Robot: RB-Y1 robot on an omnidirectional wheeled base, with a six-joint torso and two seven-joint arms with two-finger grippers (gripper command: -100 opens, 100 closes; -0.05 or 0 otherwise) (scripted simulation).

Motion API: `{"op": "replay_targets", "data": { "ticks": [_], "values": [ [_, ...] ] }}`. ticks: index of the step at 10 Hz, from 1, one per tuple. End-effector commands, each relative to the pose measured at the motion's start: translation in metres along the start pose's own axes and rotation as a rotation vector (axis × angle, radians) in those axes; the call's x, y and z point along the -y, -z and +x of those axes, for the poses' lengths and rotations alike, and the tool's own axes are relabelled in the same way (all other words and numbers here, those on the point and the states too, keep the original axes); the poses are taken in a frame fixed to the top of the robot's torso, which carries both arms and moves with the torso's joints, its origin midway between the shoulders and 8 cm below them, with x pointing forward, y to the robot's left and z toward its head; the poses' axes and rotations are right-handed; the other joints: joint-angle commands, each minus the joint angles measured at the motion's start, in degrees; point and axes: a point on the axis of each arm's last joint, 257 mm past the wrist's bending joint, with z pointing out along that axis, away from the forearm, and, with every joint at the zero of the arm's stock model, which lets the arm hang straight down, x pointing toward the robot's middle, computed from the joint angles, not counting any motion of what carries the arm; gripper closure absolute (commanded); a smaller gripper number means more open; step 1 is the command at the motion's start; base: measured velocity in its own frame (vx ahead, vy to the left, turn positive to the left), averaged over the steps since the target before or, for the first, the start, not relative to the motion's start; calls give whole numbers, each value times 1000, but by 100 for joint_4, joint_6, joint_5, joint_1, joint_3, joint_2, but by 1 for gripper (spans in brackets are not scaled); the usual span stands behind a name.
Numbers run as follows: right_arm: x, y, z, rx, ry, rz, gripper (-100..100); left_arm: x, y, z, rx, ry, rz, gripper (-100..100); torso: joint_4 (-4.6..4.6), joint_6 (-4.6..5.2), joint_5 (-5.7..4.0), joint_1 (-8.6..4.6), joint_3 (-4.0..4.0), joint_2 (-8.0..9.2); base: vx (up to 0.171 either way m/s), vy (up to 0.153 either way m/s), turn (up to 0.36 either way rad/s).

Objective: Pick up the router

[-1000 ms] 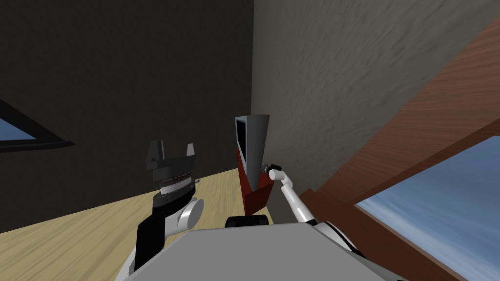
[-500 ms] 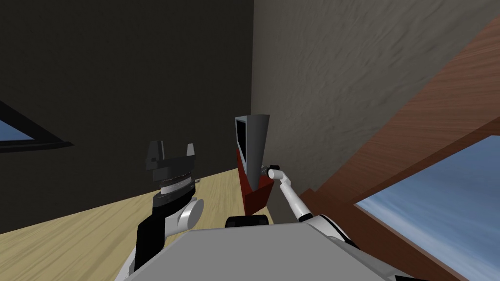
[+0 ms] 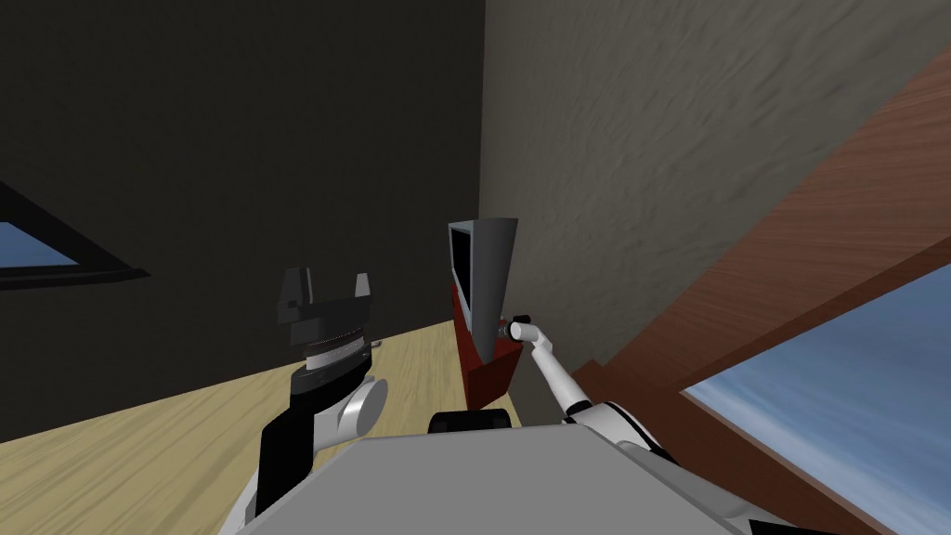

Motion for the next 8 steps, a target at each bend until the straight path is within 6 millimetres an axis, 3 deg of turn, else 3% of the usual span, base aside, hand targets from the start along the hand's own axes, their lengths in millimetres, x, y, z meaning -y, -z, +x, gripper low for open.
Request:
{"op": "replay_targets", "data": {
  "ticks": [1,5,7,8],
  "values": [
    [2,-5,-11,35,-24,14,-100,0,0,0,0,0,0,0,0,0,0,0,0,0,0,4,-11],
    [11,-12,-52,168,-117,67,-100,0,0,0,0,0,0,0,0,1,-1,-2,0,1,0,6,11],
    [13,-13,-64,207,-143,79,-100,0,0,0,0,0,0,0,0,0,-2,-8,0,0,1,-12,43],
    [11,-12,-59,194,-134,75,-100,0,0,0,0,0,0,0,0,0,-2,-8,0,0,0,0,0]
  ]
}}
